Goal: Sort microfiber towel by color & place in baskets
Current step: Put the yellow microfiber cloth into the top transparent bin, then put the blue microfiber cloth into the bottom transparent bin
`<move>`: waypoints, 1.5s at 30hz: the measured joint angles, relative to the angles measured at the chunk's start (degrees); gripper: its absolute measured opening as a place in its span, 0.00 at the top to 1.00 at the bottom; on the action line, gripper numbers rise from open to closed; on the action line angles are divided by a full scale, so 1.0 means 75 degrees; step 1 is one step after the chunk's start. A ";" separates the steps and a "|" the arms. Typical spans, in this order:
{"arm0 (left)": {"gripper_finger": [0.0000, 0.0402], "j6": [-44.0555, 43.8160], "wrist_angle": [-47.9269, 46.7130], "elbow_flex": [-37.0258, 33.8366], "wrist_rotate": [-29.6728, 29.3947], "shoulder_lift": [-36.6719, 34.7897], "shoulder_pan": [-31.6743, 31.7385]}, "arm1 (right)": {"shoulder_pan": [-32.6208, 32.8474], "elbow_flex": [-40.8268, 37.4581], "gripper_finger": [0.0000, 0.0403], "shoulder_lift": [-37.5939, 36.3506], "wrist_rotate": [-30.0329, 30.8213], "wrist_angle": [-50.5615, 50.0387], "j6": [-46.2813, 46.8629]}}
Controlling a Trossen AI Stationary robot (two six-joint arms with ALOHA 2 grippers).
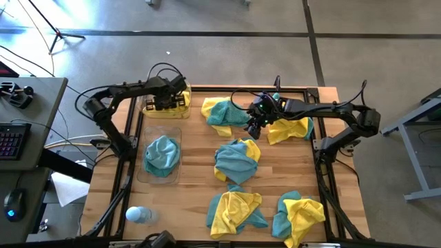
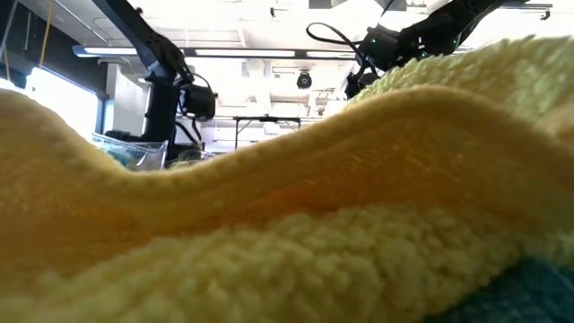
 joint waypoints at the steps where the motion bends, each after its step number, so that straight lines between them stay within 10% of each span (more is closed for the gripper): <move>1: 0.65 0.0000 0.0000 0.0000 0.0000 -0.0152 -0.0014 | 0.0000 0.0000 0.54 0.0000 0.0003 0.0000 -0.0018; 17: 0.65 -0.0294 -0.0301 0.0000 -0.0086 -0.2577 -0.0464 | 0.0000 0.0000 0.54 0.0000 0.0011 0.0000 -0.0169; 30: 0.65 0.0264 0.0514 0.0000 -0.0456 -0.2893 -0.3011 | 0.0003 0.0000 0.54 0.0000 0.0688 0.0016 -0.0598; 45: 0.65 0.3623 0.2201 0.0000 -0.0682 -0.2893 -0.4787 | 0.0189 0.0000 0.54 -0.1256 0.1730 -0.1397 0.0596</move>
